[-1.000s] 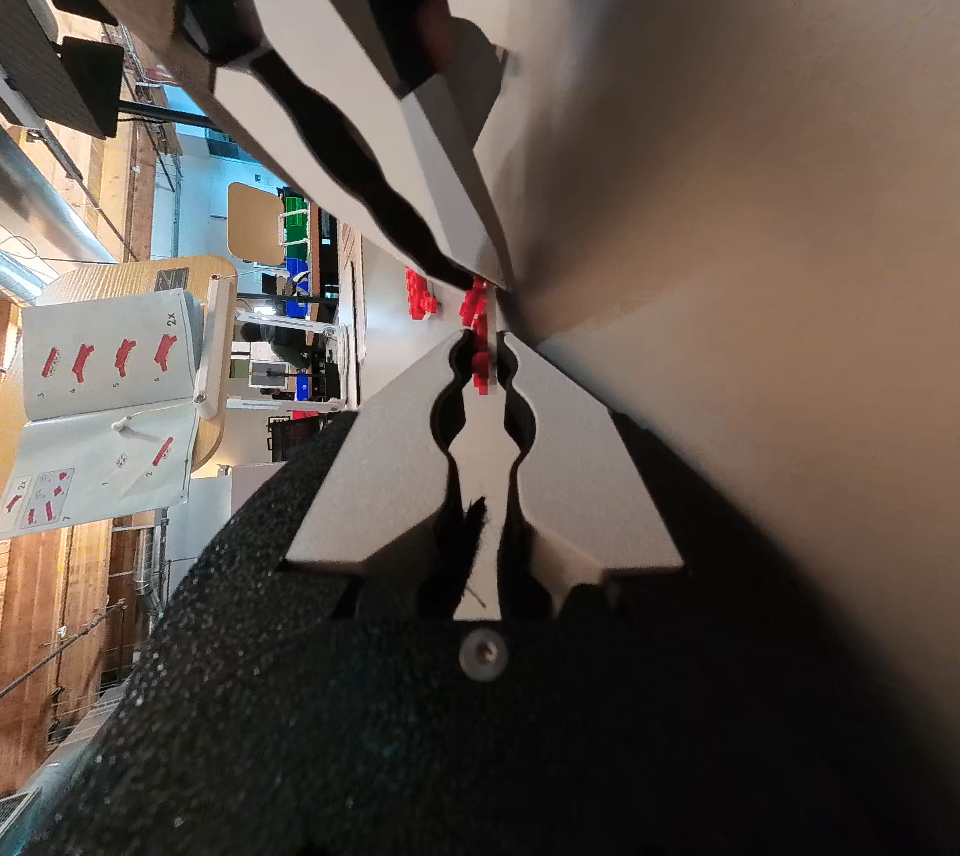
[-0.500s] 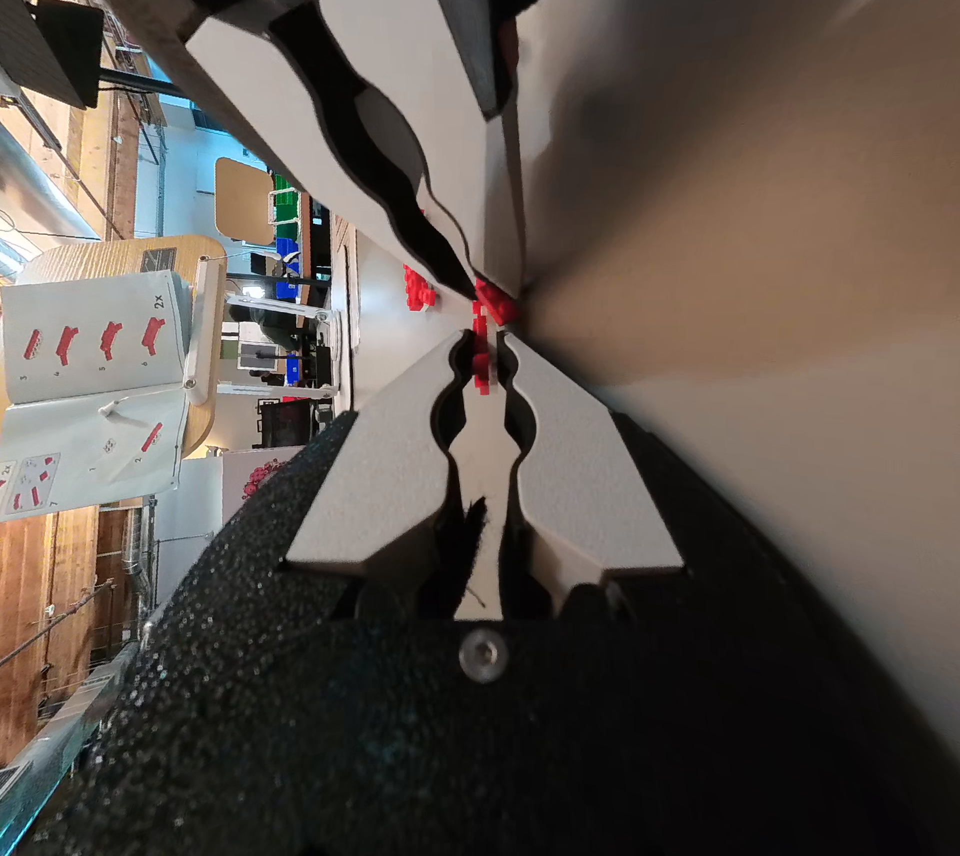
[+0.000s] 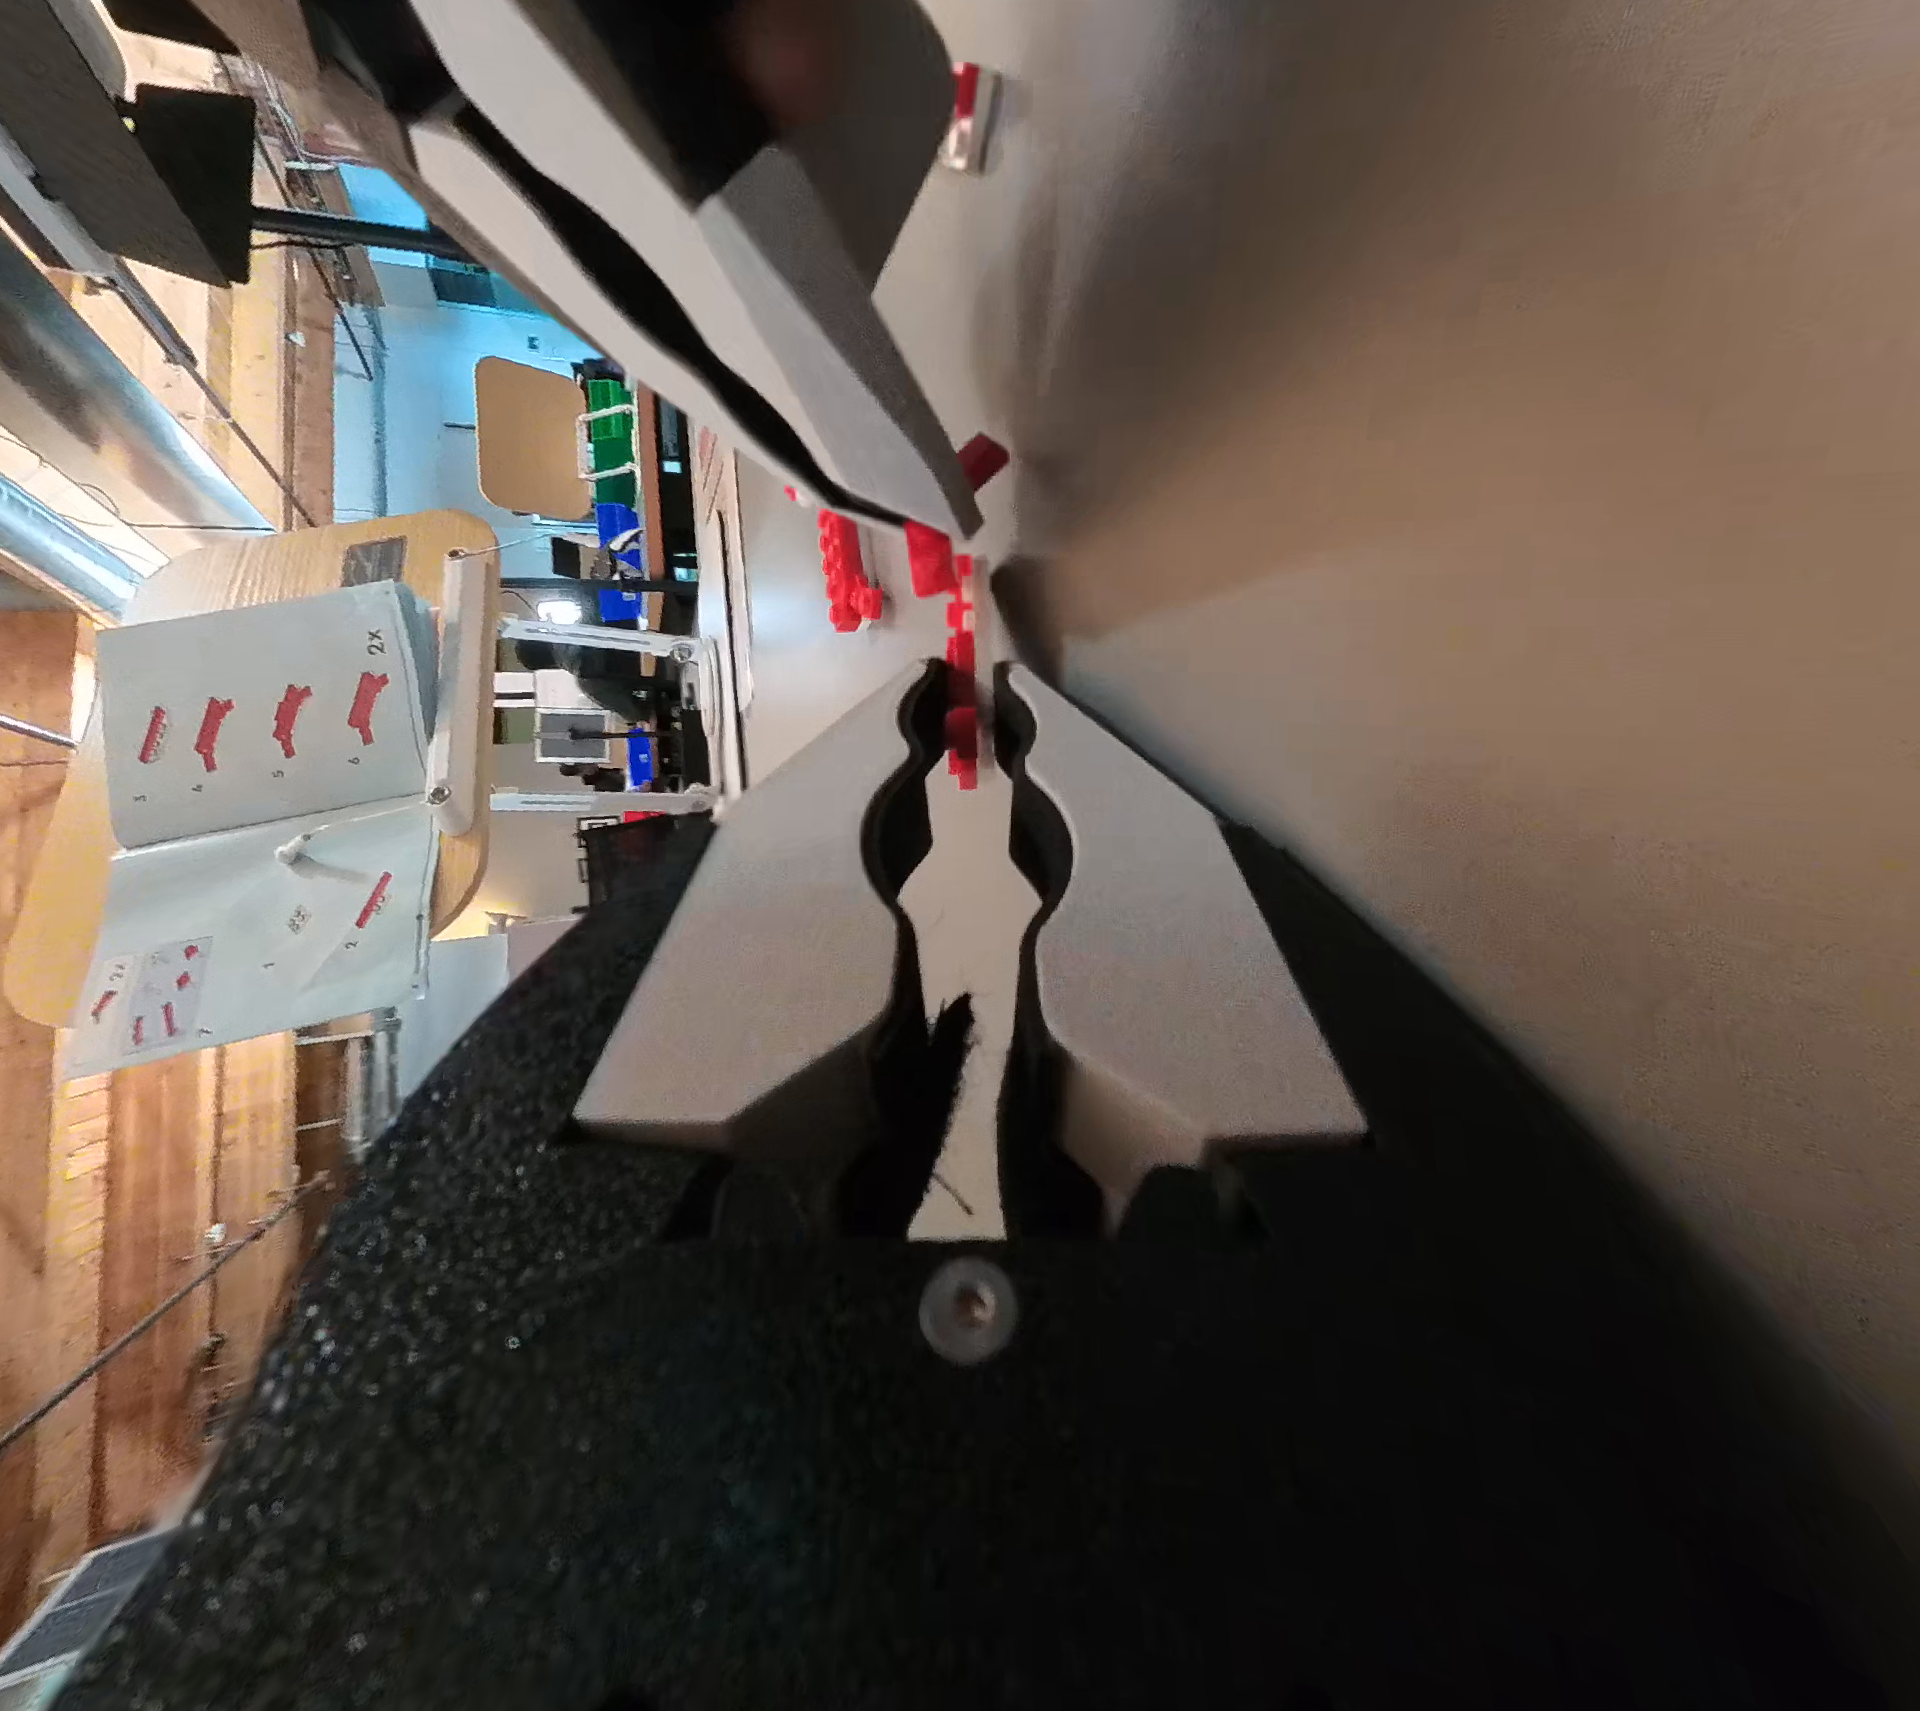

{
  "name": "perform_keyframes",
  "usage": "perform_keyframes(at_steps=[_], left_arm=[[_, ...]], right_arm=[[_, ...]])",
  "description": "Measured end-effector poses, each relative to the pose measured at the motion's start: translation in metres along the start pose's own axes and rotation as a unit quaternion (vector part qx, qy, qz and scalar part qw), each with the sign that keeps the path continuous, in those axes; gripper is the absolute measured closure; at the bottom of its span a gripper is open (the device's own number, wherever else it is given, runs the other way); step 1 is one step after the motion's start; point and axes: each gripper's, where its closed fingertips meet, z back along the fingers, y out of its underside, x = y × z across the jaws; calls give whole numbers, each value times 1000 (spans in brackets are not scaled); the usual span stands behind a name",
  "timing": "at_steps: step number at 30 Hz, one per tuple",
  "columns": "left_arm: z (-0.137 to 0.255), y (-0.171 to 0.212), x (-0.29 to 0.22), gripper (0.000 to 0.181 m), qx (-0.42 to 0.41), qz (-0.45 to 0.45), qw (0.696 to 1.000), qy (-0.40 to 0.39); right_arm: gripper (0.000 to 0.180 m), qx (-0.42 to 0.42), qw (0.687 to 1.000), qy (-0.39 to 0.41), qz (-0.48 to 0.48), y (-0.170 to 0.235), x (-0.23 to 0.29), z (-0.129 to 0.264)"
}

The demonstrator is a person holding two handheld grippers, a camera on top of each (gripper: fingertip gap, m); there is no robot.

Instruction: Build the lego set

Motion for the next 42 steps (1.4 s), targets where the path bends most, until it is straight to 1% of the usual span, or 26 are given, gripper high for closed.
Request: perform_keyframes(at_steps=[3, 5, 7, 10, 11, 14, 18, 20, 23, 27, 30, 34, 36, 42], left_arm=[[0, 0, 0, 174, 2, -10, 1000, -4], [0, -1, 0, 174, 1, -9, 1000, -3], [0, -1, 0, 174, 1, -8, 1000, -3], [0, -1, 0, 174, 0, -6, 1000, -3], [0, -1, 0, 174, 1, -6, 1000, -3], [0, -1, 0, 174, 2, -6, 1000, -4], [1, -1, 0, 174, 2, -7, 1000, -3], [1, -1, 0, 174, 2, -10, 1000, -4], [0, -3, 0, 174, 0, -13, 1000, -4], [0, -3, 0, 174, 0, -15, 1000, -5], [1, -3, 0, 174, 0, -14, 1000, -6], [1, -3, 1, 174, 0, -16, 1000, -6], [0, -4, 1, 174, 0, -18, 1000, -7], [0, -5, 1, 174, -2, -19, 1000, -8]], right_arm=[[173, 49, 996, -9, -78, 17, -11, 4], [173, 75, 991, -22, -110, 25, -13, 7], [173, 93, 989, -22, -112, 28, -15, 8], [165, 105, 991, 2, -80, 29, -21, 8], [161, 104, 992, 15, -69, 29, -23, 8], [160, 82, 994, 56, -50, 29, -26, 12], [160, 37, 992, 89, -82, 31, -19, 20], [163, 26, 990, 107, -91, 33, -19, 23], [165, 27, 988, 112, -102, 37, -20, 21], [173, 27, 988, 104, -112, 36, -19, 17], [174, 26, 988, 95, -115, 33, -18, 16], [174, -32, 987, 39, -153, 13, -9, 17], [174, -47, 986, 19, -162, 6, -6, 16], [174, -34, 987, -2, -158, 7, 0, 7]])
